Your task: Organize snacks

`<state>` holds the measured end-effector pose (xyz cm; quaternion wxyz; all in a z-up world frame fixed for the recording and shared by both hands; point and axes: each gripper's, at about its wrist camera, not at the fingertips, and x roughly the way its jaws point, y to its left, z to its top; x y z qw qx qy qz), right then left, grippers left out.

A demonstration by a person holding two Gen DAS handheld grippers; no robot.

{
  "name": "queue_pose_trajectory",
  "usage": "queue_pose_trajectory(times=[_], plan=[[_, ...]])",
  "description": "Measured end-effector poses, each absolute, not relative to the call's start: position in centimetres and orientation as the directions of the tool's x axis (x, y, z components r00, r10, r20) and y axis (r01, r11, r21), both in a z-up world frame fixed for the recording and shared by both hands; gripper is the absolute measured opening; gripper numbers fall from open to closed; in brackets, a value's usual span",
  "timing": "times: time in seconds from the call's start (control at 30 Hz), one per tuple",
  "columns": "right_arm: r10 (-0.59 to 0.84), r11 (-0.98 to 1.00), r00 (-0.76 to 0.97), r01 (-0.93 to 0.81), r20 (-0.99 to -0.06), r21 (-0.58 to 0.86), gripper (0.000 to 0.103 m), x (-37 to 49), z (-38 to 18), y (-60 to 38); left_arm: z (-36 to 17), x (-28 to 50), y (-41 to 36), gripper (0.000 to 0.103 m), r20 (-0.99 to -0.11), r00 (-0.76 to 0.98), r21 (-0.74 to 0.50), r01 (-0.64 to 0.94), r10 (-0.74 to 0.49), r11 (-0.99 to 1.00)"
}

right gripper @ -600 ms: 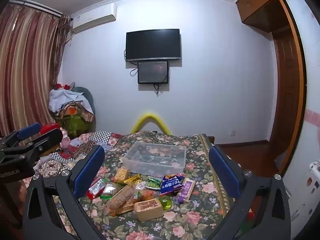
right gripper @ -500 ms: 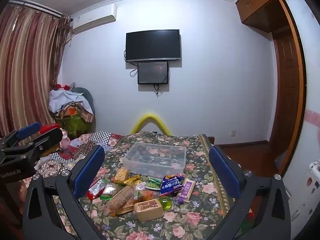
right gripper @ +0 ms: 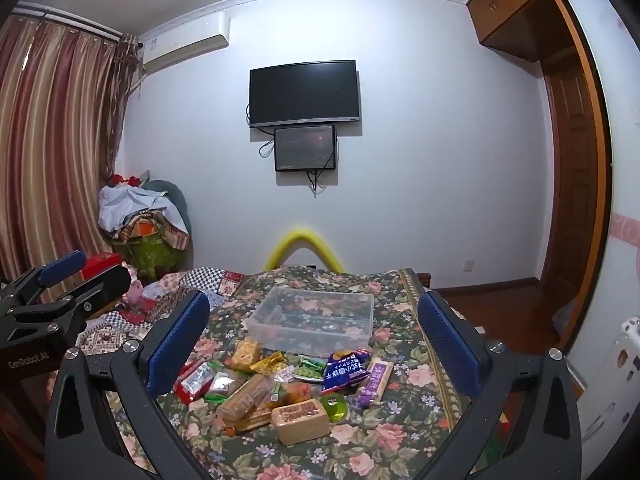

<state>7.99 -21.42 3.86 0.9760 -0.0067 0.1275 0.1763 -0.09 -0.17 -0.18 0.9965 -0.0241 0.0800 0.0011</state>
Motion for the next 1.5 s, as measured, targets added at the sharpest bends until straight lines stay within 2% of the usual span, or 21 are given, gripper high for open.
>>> queue_pose_trajectory(times=[1.5], plan=[[0.353,0.934,0.903,-0.354,-0.243,0.043,0.103,7.85,3.75,-21.52,0.07,-0.17,-0.23,0.103,-0.167,0.986,-0.049,0.004,-0.013,0.999]])
